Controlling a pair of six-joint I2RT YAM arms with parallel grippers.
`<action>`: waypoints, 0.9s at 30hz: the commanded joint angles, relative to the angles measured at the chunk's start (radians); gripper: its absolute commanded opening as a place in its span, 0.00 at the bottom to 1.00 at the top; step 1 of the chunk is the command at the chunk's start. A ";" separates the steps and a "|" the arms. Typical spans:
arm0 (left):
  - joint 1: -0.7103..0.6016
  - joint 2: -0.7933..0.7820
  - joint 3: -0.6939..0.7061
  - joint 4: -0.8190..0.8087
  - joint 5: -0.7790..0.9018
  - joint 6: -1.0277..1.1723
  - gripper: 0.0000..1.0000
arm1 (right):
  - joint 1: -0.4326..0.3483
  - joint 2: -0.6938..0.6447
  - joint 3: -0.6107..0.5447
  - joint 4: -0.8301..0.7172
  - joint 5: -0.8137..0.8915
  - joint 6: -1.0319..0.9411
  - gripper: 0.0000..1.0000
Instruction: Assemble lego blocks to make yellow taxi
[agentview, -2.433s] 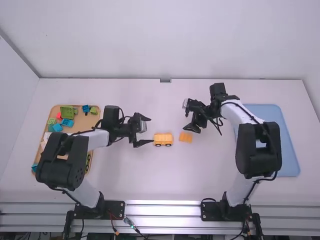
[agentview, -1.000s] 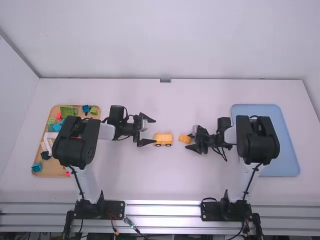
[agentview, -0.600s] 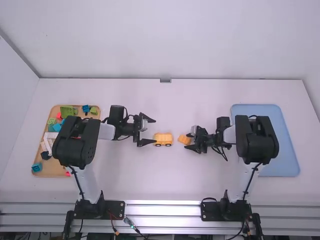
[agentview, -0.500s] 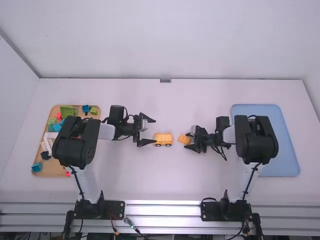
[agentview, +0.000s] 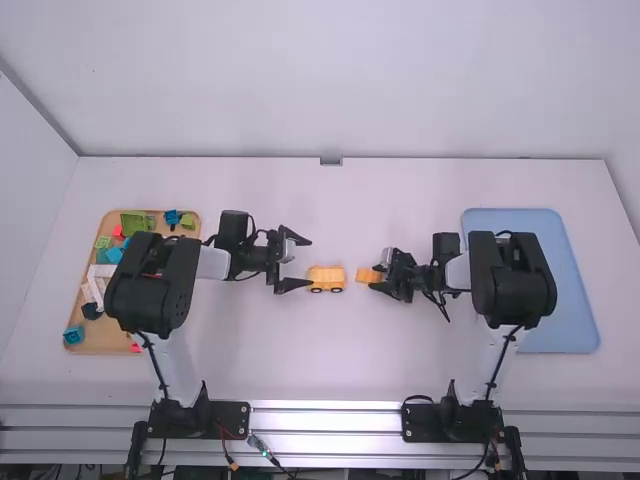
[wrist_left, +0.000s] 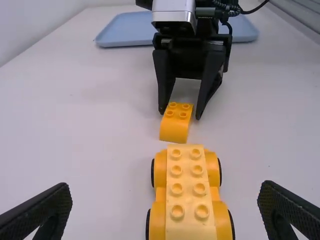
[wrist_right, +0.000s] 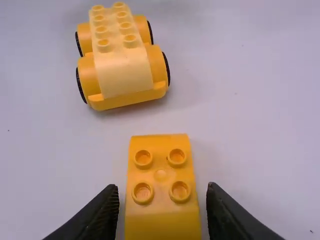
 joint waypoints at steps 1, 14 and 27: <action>-0.009 0.011 0.012 -0.003 0.029 -0.004 0.99 | -0.002 0.017 -0.008 0.001 -0.007 0.005 0.45; -0.008 0.011 0.012 -0.008 0.030 -0.009 0.99 | 0.035 0.017 -0.008 0.018 0.048 0.014 0.21; -0.052 0.043 0.001 -0.002 -0.058 -0.075 1.00 | 0.064 0.016 0.019 0.032 -0.032 0.044 0.18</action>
